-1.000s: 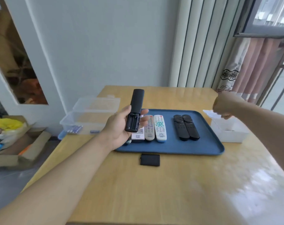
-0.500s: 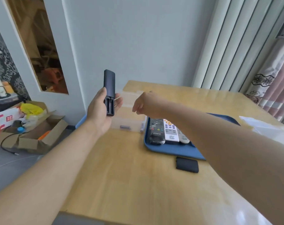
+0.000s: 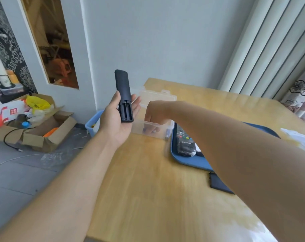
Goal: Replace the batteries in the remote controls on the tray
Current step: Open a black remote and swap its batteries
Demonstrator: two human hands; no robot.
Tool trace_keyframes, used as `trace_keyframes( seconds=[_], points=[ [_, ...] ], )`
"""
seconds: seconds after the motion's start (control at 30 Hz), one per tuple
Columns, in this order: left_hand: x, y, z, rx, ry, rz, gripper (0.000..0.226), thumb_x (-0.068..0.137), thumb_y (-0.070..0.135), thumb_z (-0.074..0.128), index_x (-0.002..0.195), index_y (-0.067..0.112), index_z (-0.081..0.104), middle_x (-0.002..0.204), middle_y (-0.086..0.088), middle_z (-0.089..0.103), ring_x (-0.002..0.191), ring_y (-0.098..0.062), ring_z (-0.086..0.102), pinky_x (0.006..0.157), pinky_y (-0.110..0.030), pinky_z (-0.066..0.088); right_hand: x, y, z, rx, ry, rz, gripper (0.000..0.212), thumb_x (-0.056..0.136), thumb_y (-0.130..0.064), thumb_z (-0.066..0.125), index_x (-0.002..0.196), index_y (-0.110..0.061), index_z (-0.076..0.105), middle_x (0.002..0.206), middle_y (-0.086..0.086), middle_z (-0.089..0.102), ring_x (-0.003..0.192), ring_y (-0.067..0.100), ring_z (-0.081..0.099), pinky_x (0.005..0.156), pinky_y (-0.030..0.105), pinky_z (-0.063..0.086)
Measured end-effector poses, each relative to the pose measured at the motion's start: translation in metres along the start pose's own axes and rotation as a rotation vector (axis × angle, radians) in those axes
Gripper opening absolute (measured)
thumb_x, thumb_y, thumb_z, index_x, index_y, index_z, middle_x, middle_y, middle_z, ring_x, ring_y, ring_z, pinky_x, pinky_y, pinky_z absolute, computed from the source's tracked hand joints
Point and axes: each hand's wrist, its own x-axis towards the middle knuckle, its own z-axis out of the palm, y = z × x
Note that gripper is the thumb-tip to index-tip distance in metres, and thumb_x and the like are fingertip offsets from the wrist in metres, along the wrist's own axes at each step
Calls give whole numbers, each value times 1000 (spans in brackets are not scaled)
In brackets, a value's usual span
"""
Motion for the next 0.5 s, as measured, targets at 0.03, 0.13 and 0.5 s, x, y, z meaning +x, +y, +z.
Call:
trace_keyframes(
  seconds=[0.03, 0.13, 0.5],
  points=[
    [0, -2, 1, 5, -6, -1, 40, 106, 31, 50, 136, 3, 53, 113, -14, 72, 112, -30, 71, 109, -42, 49, 1, 0, -2, -29, -18, -4, 31, 81, -57, 71, 89, -28, 80, 81, -10, 72, 91, 15, 64, 81, 29, 53],
    [0, -1, 1, -1, -11, 4, 40, 106, 31, 50, 135, 4, 54, 114, -15, 72, 111, -31, 71, 109, -42, 49, 2, 1, -6, -109, -58, -3, 32, 77, -58, 71, 82, -28, 79, 81, -8, 75, 92, 14, 67, 86, 33, 53],
    [1, 20, -12, -117, 142, 137, 40, 105, 34, 53, 128, 2, 60, 109, -15, 72, 98, -28, 76, 95, -41, 59, 7, 10, 3, 291, 214, -59, 22, 84, -11, 60, 94, -24, 74, 92, 0, 75, 61, 9, 70, 50, 18, 51]
  ],
)
